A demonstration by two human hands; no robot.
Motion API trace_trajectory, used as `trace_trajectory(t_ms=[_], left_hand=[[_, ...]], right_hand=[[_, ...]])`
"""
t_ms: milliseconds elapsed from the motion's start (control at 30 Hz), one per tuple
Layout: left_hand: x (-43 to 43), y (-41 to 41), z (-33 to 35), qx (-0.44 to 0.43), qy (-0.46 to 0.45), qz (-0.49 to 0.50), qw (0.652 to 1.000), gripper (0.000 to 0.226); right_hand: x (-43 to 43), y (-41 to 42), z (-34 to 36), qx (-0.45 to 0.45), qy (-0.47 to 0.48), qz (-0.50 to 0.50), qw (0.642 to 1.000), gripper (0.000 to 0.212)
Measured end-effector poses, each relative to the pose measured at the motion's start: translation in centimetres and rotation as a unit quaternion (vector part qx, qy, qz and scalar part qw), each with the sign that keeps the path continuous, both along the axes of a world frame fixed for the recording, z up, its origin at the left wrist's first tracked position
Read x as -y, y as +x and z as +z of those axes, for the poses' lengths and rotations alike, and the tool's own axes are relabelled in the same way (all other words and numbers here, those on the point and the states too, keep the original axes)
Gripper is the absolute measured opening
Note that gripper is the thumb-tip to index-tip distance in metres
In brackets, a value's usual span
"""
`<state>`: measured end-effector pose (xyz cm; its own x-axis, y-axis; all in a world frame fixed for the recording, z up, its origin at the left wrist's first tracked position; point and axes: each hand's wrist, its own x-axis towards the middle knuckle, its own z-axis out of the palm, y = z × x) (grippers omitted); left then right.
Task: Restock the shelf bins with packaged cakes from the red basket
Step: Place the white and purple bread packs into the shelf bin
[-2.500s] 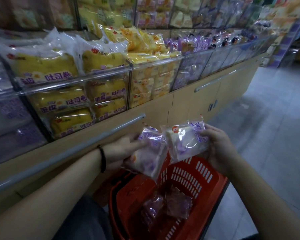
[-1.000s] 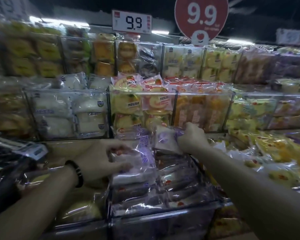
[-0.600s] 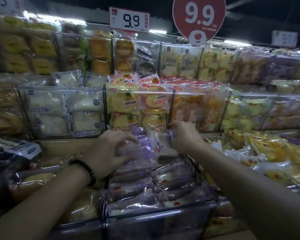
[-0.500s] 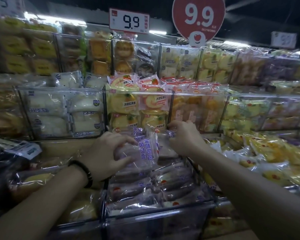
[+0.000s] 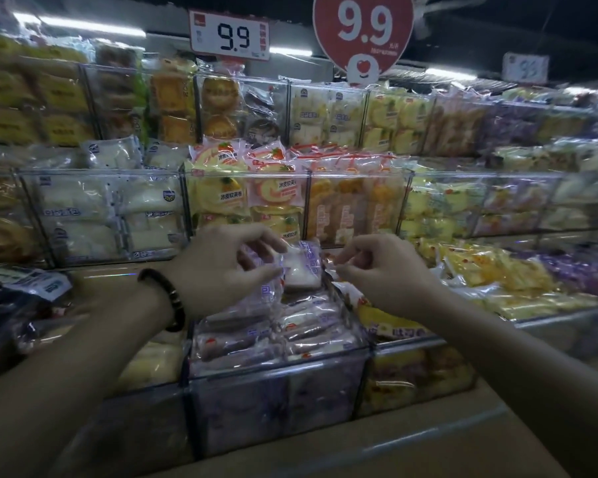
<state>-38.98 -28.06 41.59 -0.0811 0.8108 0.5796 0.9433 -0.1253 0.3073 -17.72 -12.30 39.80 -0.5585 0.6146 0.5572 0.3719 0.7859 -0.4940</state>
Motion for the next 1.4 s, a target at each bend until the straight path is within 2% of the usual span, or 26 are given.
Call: trace_trajectory(t_ms=[133, 200, 333, 433, 567, 733, 967, 1100, 1167, 1267, 1300, 1400], left_hand=[[-0.7, 6.8, -1.2, 0.066, -0.111, -0.117, 0.985, 0.018], [-1.6, 9.9, -2.3, 0.070, -0.168, -0.159, 0.970, 0.018], [-4.7, 15.8, -5.3, 0.051, -0.240, -0.201, 0.949, 0.026], [-7.7, 20.2, -9.2, 0.078, -0.311, -0.246, 0.914, 0.020], [-11.8, 25.1, -15.7, 0.076, -0.421, -0.255, 0.867, 0.030], [-17.7, 29.5, -24.8, -0.002, -0.499, -0.254, 0.829, 0.033], [-24.5, 33.8, -37.6, 0.015, -0.601, -0.231, 0.765, 0.023], [-26.6, 36.3, -44.4, 0.024, -0.631, -0.199, 0.749, 0.023], [-27.0, 36.8, -48.6, 0.016, -0.643, -0.180, 0.744, 0.024], [-26.5, 37.3, -55.1, 0.057, -0.690, -0.156, 0.705, 0.045], [-26.0, 37.3, -56.5, 0.063, -0.701, -0.147, 0.695, 0.044], [-24.7, 37.3, -59.3, 0.062, -0.707, -0.106, 0.697, 0.038]], right_hand=[[1.6, 4.9, -0.6, 0.017, -0.011, 0.016, 1.000, 0.010], [1.8, 8.1, -1.0, 0.038, -0.021, 0.020, 0.999, 0.010], [1.3, 14.3, -3.6, 0.005, -0.106, 0.031, 0.994, 0.012], [0.3, 18.4, -7.6, 0.023, -0.137, 0.014, 0.990, 0.013], [-1.5, 23.4, -14.4, 0.097, -0.214, -0.051, 0.971, 0.015], [-4.1, 29.0, -24.0, 0.155, -0.321, -0.136, 0.924, 0.021], [-8.2, 33.8, -38.8, 0.161, -0.483, -0.231, 0.829, 0.014], [-10.1, 34.1, -45.7, 0.220, -0.561, -0.244, 0.760, 0.013], [-11.3, 34.1, -48.9, 0.268, -0.561, -0.253, 0.742, 0.025], [-12.7, 34.0, -52.4, 0.378, -0.552, -0.217, 0.711, 0.040], [-13.1, 33.9, -53.2, 0.409, -0.546, -0.207, 0.701, 0.047], [-14.5, 33.9, -56.0, 0.439, -0.513, -0.210, 0.708, 0.091]])
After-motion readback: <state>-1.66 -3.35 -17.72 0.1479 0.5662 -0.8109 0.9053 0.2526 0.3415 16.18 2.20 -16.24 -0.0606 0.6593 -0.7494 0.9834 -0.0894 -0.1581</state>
